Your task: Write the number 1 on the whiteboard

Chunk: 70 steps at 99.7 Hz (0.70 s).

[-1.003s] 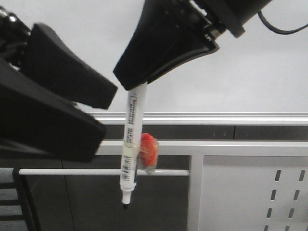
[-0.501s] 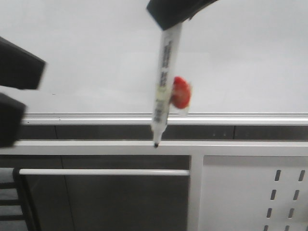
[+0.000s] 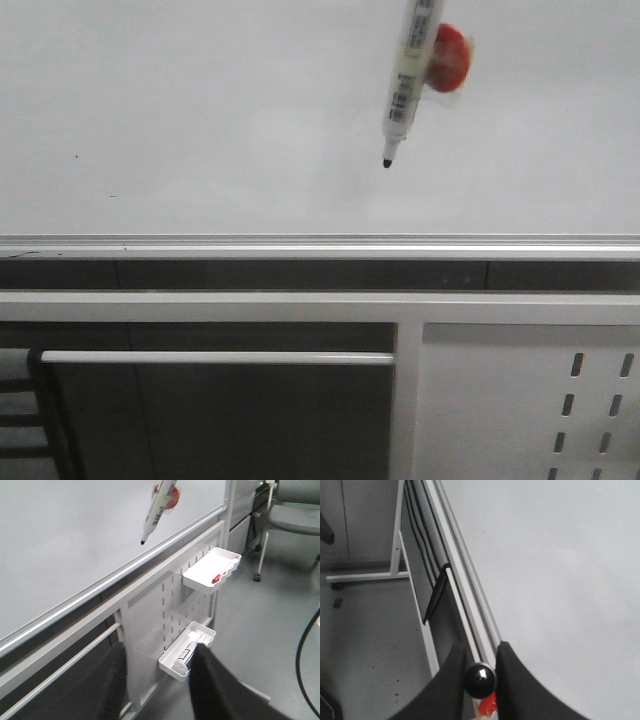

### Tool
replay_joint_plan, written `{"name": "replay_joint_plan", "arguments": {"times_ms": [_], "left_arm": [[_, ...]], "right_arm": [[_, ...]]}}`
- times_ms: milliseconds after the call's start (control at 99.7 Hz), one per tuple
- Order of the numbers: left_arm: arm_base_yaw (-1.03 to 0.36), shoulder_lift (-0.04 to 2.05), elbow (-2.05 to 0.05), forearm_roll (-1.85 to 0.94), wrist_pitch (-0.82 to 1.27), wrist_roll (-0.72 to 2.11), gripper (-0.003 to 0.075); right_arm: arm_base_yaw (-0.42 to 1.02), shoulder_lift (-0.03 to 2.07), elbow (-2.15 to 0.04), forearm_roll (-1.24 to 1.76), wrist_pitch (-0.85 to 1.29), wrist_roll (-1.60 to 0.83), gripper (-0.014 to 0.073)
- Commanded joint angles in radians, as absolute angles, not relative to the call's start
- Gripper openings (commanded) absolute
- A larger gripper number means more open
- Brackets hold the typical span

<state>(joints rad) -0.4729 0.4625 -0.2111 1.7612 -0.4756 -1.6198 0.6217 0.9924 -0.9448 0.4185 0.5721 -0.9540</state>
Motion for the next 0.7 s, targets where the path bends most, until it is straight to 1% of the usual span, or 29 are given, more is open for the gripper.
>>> {"name": "replay_joint_plan", "arguments": {"times_ms": [0,20,241,692], "left_arm": [[-0.477,0.463,-0.234,1.706,-0.412,-1.634,0.0022],[-0.477,0.463,-0.234,1.706,-0.399,-1.634,-0.0022],[-0.477,0.463,-0.234,1.706,-0.292,-1.634,-0.0018],[-0.477,0.463,-0.234,1.707,-0.185,-1.634,-0.0018]], "right_arm": [[0.621,0.968,-0.972,0.417,0.476,-0.989,-0.0062],[0.621,0.968,-0.972,0.417,0.467,-0.994,-0.0062],[0.621,0.968,-0.972,0.417,0.355,-1.064,-0.0062],[0.621,1.006,-0.972,0.417,0.307,-1.068,-0.0062]]}}
